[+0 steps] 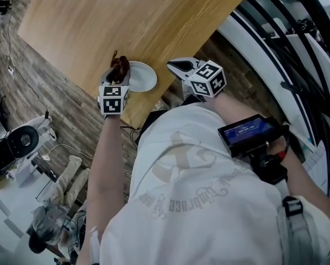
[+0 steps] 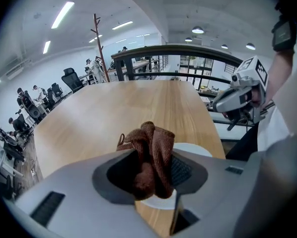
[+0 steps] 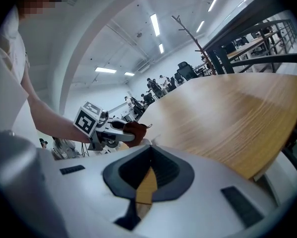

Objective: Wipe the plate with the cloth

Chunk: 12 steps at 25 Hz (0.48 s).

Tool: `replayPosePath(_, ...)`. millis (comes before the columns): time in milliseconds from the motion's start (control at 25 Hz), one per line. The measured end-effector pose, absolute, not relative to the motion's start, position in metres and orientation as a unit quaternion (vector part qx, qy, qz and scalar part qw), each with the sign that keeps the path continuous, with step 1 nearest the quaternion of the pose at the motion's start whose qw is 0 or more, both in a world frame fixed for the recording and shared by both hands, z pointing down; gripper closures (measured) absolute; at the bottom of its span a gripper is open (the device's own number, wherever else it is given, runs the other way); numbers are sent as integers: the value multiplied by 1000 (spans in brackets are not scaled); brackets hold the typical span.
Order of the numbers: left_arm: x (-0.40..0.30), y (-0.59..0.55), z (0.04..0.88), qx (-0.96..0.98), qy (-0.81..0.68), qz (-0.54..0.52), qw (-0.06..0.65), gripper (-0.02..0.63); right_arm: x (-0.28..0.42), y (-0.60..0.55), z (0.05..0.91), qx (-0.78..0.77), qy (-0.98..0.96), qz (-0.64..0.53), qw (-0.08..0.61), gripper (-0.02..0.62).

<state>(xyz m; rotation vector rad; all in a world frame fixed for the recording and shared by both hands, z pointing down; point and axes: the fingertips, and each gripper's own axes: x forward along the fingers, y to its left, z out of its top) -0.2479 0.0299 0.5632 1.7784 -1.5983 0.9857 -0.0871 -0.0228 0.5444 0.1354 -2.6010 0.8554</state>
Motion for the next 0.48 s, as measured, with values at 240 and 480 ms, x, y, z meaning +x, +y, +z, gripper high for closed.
replayPosePath(240,-257,53,564,647,-607,366,282,436,-94,-19,540,44,-933,300,195,581)
replayPosePath(480,-273,87,555,611,-649,328,313,436,-101,-27,520,48,-931,316,177,581)
